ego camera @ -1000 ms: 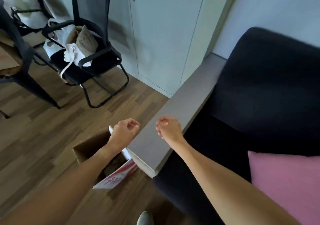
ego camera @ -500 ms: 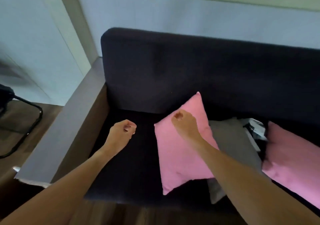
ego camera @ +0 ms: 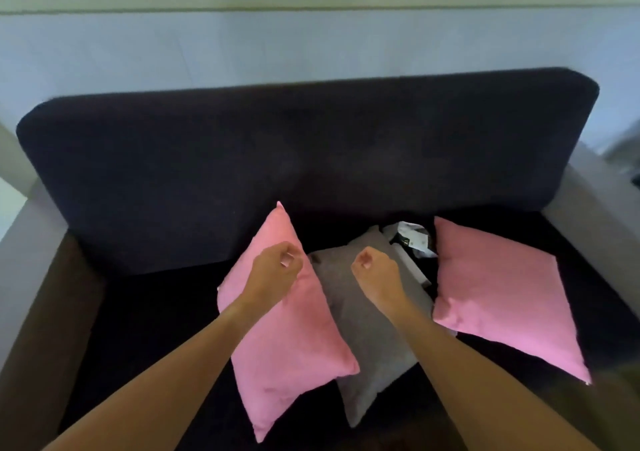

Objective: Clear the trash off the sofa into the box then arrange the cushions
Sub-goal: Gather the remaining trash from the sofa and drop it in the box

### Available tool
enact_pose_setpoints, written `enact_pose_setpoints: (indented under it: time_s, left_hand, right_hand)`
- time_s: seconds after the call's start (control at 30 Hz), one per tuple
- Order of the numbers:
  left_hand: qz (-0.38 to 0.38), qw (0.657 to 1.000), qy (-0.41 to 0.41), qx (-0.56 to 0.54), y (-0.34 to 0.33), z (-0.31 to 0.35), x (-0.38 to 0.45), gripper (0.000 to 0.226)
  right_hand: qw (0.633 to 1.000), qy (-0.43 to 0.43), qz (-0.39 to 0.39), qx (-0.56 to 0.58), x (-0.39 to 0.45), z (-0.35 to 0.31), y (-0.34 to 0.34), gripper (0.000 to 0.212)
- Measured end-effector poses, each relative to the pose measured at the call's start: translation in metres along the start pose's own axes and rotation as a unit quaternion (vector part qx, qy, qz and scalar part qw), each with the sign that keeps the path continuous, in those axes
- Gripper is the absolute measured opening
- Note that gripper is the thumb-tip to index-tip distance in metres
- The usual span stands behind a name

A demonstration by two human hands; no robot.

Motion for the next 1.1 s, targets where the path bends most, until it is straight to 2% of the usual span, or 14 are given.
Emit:
enact_pose_setpoints:
  time_s: [0.07, 0.17, 0.23, 0.33, 0.5, 0.63, 0.83, 0.97, 1.1]
  left_hand:
    - [-0.022, 0.999, -0.009, -0.022, -0.021, 0.011, 0.02, 0.028]
    - [-0.066, 0.996, -0.008, -0.061, -0.053, 0.02, 0.049, 0.021]
    - [-0.077, 0.996, -0.007, -0.043, -0.077, 0.023, 0.067, 0.017]
    - [-0.094, 0.995, 0.005, -0.016, -0.108, 0.026, 0.081, 0.016]
    - [-0.142, 0.99, 0.015, 0.019, -0.162, 0.029, 0.103, 0.014]
    - [-0.157, 0.987, 0.023, 0.031, -0.201, 0.03, 0.118, 0.014]
    - [-0.158, 0.987, 0.034, 0.027, -0.26, 0.032, 0.148, 0.012]
    - [-0.157, 0.986, 0.041, 0.045, -0.286, 0.028, 0.166, 0.015]
    - [-0.152, 0.985, 0.064, 0.048, -0.3, 0.023, 0.176, 0.015]
  right_hand:
    - [0.999, -0.039, 0.008, 0.004, 0.011, 0.022, 0.002, 0.015]
    - [0.998, -0.07, -0.001, 0.006, 0.029, 0.048, 0.007, 0.009]
    - [0.995, -0.092, 0.012, 0.019, 0.038, 0.069, 0.014, 0.006]
    - [0.991, -0.128, 0.026, 0.019, 0.046, 0.098, 0.023, 0.012]
    - [0.984, -0.175, 0.003, -0.015, 0.071, 0.142, 0.036, 0.017]
    - [0.982, -0.183, -0.032, -0.043, 0.096, 0.17, 0.034, 0.031]
    - [0.975, -0.18, -0.089, -0.094, 0.146, 0.21, 0.012, 0.037]
    - [0.973, -0.158, -0.13, -0.106, 0.166, 0.235, 0.0, 0.037]
    - [0.974, -0.129, -0.149, -0.11, 0.172, 0.243, 0.004, 0.029]
Point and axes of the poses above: each hand's wrist, its own x-axis towards the middle knuckle, its own y-axis out of the back of the hand, z = x × y, the point moved 5 cm from there along x, towards the middle knuckle, and after that the axes turned 2 degrees about x, right-handed, at the moved point
